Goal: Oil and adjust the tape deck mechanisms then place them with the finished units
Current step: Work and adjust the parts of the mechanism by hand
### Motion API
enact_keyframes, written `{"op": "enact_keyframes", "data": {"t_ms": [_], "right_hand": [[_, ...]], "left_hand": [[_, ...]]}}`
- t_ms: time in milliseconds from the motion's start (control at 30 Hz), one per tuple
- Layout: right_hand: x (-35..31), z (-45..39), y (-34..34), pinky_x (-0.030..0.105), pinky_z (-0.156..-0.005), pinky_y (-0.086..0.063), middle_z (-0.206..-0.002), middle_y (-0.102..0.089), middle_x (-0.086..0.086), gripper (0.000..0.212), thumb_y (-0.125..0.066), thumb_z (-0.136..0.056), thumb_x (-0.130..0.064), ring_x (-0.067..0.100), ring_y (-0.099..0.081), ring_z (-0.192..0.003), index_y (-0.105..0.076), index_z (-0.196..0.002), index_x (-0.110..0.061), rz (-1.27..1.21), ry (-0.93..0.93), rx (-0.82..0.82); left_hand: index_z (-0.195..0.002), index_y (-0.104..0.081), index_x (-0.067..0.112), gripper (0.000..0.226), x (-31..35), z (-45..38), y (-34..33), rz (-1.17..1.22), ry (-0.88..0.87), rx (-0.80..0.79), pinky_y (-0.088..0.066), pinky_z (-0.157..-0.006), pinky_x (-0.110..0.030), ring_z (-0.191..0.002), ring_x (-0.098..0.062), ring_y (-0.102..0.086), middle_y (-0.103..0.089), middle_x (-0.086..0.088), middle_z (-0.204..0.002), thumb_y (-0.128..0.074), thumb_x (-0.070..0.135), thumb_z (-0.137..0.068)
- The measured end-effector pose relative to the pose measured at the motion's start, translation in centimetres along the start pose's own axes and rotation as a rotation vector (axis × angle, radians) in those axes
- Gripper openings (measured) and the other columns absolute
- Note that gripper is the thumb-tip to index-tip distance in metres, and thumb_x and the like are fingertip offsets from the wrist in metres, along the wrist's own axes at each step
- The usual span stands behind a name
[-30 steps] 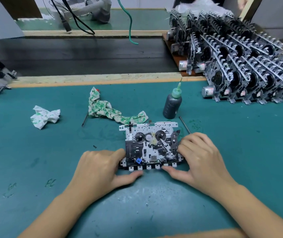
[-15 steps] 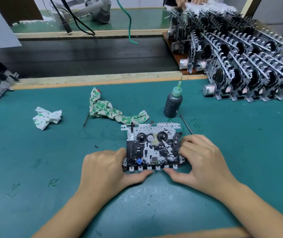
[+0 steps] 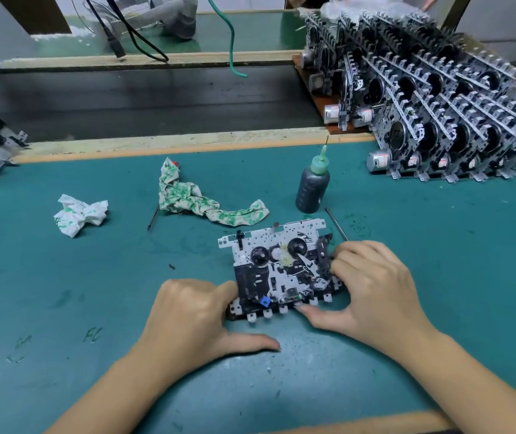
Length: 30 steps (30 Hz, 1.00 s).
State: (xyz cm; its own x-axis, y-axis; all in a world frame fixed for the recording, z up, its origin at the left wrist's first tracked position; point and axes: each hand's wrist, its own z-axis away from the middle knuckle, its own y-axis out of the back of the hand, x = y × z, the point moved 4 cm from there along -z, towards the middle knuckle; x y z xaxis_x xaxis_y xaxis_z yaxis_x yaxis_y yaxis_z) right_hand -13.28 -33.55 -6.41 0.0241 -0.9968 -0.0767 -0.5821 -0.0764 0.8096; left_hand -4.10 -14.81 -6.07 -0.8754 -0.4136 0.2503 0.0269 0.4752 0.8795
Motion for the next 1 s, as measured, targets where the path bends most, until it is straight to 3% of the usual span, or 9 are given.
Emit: {"op": "enact_keyframes", "data": {"t_ms": [200, 400, 533, 667, 800, 1000], "right_hand": [[0.3, -0.4, -0.2, 0.034, -0.085, -0.044, -0.063, -0.055, 0.004, 0.053, -0.060, -0.078, -0.055, 0.026, -0.058, -0.068, -0.055, -0.060, -0.006, -0.079, 0.105, -0.069], [0.2, -0.4, -0.1, 0.034, -0.080, -0.045, -0.062, -0.054, 0.002, 0.054, -0.058, -0.082, -0.057, 0.024, -0.057, -0.066, -0.054, -0.059, -0.008, -0.115, 0.144, -0.066], [0.1, -0.6, 0.1, 0.035, -0.071, -0.044, -0.064, -0.050, 0.004, 0.058, -0.058, -0.080, -0.060, 0.024, -0.050, -0.064, -0.051, -0.060, -0.006, -0.248, 0.114, -0.120], [-0.2, -0.7, 0.2, 0.036, -0.057, -0.044, -0.062, -0.049, 0.005, 0.061, -0.050, -0.087, -0.059, 0.023, -0.045, -0.061, -0.050, -0.059, -0.004, -0.357, 0.057, -0.113], [-0.1, -0.8, 0.4, 0.037, -0.057, -0.043, -0.060, -0.048, 0.004, 0.063, -0.051, -0.085, -0.060, 0.023, -0.046, -0.060, -0.050, -0.056, -0.004, -0.391, 0.041, -0.124], [-0.6, -1.1, 0.7, 0.034, -0.056, -0.042, -0.055, -0.043, 0.001, 0.065, -0.052, -0.083, -0.062, 0.021, -0.042, -0.058, -0.046, -0.052, -0.005, -0.453, 0.016, -0.140]], "left_hand": [[-0.044, -0.039, 0.014, 0.069, -0.1, -0.3, 0.2, -0.005, 0.069, 0.038, -0.035, -0.031, -0.023, -0.029, -0.019, -0.041, -0.037, 0.002, -0.032, -0.052, 0.081, -0.059], [-0.049, -0.033, 0.022, 0.064, -0.4, -0.3, 0.6, 0.034, 0.101, 0.035, -0.037, -0.032, -0.026, -0.029, -0.019, -0.041, -0.037, 0.002, -0.032, -0.052, 0.083, -0.057], [-0.044, -0.042, 0.014, 0.069, -0.9, -0.3, 0.6, 0.054, 0.140, 0.045, -0.036, -0.033, -0.024, -0.030, -0.020, -0.040, -0.037, 0.001, -0.033, -0.051, 0.080, -0.060], [-0.048, -0.052, 0.017, 0.060, -1.2, -0.3, 0.7, 0.095, 0.147, 0.056, -0.035, -0.036, -0.020, -0.032, -0.020, -0.041, -0.041, 0.000, -0.034, -0.053, 0.075, -0.061], [-0.047, -0.037, 0.022, 0.056, -1.0, -0.4, 1.0, 0.108, 0.136, 0.084, -0.029, -0.038, -0.017, -0.031, -0.021, -0.035, -0.035, 0.001, -0.033, -0.056, 0.073, -0.060], [-0.046, -0.043, 0.018, 0.065, -1.1, -0.5, 1.4, 0.174, 0.164, 0.073, -0.023, -0.040, -0.021, -0.036, -0.018, -0.030, -0.033, 0.001, -0.034, -0.049, 0.079, -0.067]]}}
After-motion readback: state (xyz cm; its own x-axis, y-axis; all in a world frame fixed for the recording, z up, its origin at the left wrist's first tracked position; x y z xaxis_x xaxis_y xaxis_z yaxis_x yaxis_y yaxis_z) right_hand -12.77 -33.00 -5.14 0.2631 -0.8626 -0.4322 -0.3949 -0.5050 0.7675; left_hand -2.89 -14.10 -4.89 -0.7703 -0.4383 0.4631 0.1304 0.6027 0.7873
